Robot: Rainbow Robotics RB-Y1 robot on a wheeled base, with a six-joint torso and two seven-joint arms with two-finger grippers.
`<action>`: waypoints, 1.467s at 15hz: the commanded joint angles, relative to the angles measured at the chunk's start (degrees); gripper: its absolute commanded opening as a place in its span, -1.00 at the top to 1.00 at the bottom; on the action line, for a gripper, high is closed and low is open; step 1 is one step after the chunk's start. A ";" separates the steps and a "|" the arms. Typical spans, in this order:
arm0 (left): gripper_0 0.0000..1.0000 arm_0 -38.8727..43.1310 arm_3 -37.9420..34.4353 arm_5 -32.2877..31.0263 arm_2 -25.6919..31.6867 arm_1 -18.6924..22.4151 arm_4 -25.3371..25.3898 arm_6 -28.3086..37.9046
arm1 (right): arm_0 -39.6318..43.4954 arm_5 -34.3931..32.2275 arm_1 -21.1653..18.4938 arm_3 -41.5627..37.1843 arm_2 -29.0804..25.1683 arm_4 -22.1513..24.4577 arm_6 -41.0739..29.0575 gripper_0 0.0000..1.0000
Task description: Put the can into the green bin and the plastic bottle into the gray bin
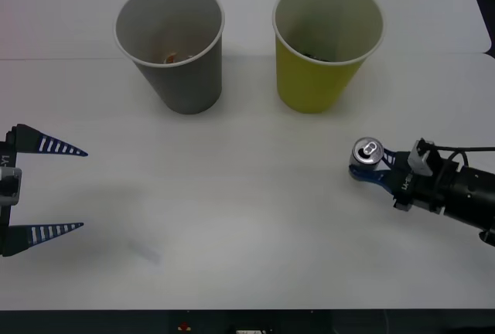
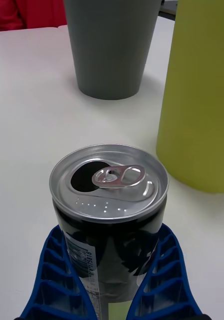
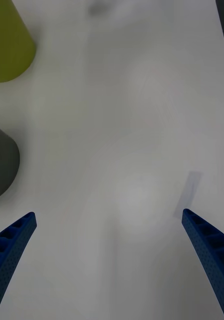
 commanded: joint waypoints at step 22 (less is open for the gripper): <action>-1.00 0.00 0.00 0.00 0.00 0.00 0.00 0.00 | -16.02 -33.88 -5.18 -37.47 -17.75 32.43 -79.30 1.00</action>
